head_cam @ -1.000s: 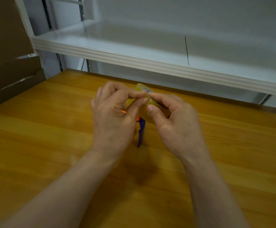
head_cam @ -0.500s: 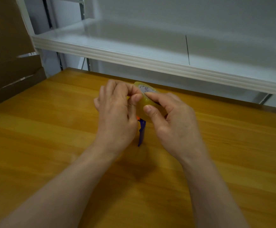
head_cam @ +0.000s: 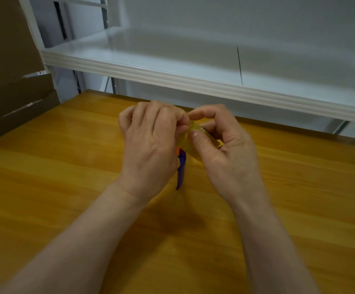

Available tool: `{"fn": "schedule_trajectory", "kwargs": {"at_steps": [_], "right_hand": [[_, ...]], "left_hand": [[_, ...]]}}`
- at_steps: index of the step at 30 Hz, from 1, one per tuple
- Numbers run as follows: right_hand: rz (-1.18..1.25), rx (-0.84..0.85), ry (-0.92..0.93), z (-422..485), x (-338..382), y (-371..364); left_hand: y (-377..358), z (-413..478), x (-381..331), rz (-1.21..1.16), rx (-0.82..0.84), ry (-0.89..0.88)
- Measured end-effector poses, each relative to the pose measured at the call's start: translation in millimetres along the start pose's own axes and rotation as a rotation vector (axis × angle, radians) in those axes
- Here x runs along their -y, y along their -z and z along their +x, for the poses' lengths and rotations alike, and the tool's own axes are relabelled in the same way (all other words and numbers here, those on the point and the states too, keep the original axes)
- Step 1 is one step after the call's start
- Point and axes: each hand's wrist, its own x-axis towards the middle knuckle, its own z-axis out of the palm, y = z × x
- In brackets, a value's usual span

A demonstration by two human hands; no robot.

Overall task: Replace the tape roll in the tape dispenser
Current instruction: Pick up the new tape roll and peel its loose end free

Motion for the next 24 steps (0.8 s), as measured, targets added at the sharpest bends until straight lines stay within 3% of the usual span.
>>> {"fn": "schedule_trajectory", "kwargs": {"at_steps": [5,11,18,24], "right_hand": [[-0.011,-0.031,-0.032,1.7,-4.7,2.6],[-0.001,-0.070,-0.041,3.1,-8.0,4.7],[-0.046,-0.021,-0.046,2.8,-6.7,1.5],[-0.109,-0.008,-0.044,2.8,-9.6,-0.1]], "left_hand": [[5.6,-1.2,0.5,-0.332,0.012,0.217],[5.3,-3.7,0.8,-0.410,0.246,0.433],[2.1,-3.3,-0.8,-0.434,0.138,0.462],[1.3,-1.5,-2.2,-0.518,0.172,0.581]]}}
